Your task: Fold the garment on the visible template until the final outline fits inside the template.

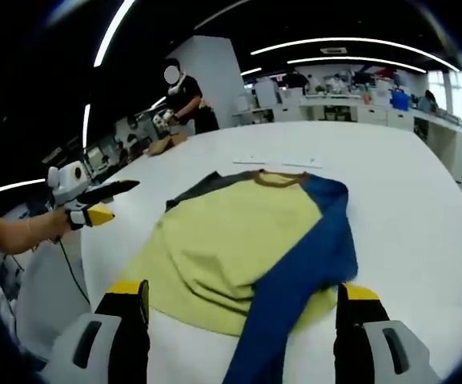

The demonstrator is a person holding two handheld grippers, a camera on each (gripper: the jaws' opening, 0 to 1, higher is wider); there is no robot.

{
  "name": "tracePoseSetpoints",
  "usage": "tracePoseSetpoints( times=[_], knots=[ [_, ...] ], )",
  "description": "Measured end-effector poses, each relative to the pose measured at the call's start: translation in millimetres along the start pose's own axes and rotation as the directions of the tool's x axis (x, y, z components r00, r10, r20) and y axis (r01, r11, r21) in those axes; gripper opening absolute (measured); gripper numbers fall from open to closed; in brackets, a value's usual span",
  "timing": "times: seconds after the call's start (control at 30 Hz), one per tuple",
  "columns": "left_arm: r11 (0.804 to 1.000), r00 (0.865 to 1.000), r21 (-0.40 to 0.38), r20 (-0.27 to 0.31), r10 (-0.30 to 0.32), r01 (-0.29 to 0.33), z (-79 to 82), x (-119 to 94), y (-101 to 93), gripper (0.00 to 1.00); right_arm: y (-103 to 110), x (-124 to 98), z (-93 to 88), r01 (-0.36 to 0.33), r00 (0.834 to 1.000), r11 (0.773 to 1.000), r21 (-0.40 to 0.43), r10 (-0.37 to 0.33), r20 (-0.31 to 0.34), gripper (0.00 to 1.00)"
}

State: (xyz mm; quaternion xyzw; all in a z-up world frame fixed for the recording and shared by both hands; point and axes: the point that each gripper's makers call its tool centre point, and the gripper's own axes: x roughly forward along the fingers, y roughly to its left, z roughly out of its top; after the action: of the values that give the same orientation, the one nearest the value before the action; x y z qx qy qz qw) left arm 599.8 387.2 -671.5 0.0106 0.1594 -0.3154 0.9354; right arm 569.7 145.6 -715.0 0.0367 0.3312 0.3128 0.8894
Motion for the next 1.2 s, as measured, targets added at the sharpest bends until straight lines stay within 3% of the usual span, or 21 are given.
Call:
tracePoseSetpoints(
  times=[0.5,0.77,1.2],
  knots=[
    [0.999,1.000,-0.024,-0.021,-0.022,0.022,-21.5,-30.5,-28.0,0.98,22.1,-20.3,-40.1,0.027,1.000,0.999,0.033,-0.027,-0.014,0.86],
    [1.000,1.000,-0.013,-0.019,-0.019,0.019,-24.9,-42.9,-38.7,0.97,24.3,-23.6,-66.4,0.064,0.997,0.996,0.069,-0.061,-0.041,0.70],
    [1.000,0.999,0.002,-0.043,-0.014,0.014,-36.8,-55.2,-46.2,0.96,16.7,-23.9,-91.5,0.136,0.989,0.984,0.114,-0.128,-0.076,0.42]
  ],
)
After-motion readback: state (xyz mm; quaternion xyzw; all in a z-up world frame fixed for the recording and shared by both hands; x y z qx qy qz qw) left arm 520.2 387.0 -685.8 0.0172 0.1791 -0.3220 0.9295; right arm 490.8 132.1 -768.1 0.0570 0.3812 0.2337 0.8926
